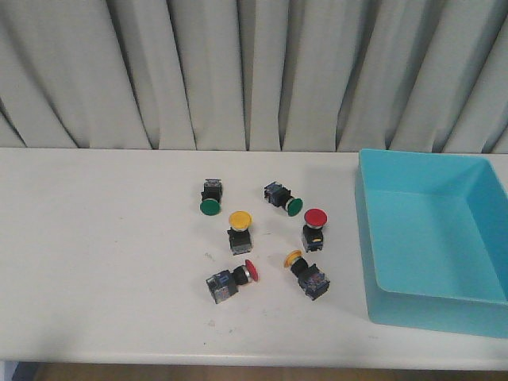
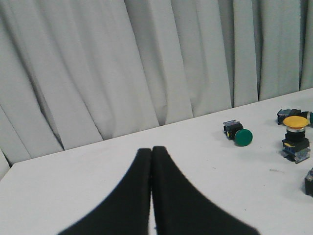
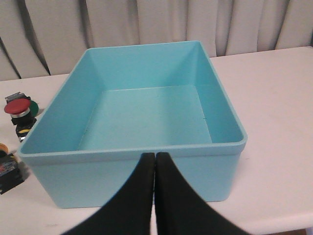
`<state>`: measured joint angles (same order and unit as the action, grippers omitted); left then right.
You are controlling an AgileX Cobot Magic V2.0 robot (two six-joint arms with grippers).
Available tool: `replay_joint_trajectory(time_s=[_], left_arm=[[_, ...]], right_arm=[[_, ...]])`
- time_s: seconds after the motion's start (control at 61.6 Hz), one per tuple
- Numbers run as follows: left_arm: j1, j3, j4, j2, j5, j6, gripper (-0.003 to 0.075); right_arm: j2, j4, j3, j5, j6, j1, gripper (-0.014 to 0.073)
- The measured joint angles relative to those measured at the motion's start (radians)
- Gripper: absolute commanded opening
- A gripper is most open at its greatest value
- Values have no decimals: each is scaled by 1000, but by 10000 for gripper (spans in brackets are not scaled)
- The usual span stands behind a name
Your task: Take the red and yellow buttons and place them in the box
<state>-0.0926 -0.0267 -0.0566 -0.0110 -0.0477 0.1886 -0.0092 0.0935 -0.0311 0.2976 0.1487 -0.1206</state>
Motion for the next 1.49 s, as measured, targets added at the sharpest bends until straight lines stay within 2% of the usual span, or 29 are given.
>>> replay_joint_trajectory(time_s=[1.153,1.235,1.348,1.495], left_arm=[[0,0,0,0,0,0,-6],[0,0,-7,0,7,-5,-6],[0,-1,-73,0,95,-70,-6],[0,95,-60,13,178,-74,-6]], right_arm=[[0,1,0,-13,0,0,-3],[0,2,0,-97,0,0,-3],[0,14,20,-303,-5,0,-3],[24,45,197,-534,-8,0,-3]])
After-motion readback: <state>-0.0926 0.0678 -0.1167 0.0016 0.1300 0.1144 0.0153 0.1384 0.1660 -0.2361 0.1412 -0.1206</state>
